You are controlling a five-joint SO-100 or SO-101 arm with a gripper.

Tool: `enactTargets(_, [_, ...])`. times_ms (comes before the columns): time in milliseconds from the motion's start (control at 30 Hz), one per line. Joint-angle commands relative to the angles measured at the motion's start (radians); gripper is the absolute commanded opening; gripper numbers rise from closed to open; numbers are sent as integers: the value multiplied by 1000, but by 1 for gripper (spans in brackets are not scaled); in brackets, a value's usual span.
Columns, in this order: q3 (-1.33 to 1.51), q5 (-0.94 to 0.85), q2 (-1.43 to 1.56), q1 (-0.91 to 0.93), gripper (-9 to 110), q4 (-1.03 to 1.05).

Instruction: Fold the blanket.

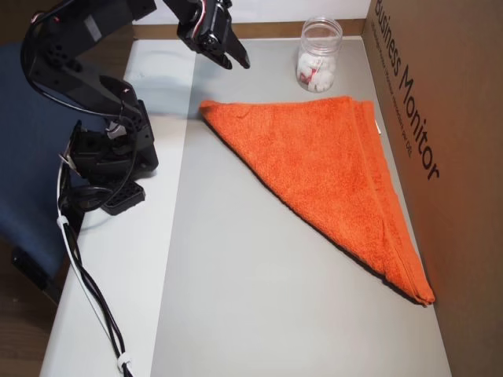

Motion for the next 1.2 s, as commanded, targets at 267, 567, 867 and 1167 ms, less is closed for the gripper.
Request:
enactTargets(267, [106, -124, 32, -183, 17, -17])
enactTargets(567, [239, -230, 32, -221, 17, -17])
enactTargets(867, [305, -347, 8, -221, 17, -18])
enactTargets(1167, [299, -345, -94, -242, 17, -17])
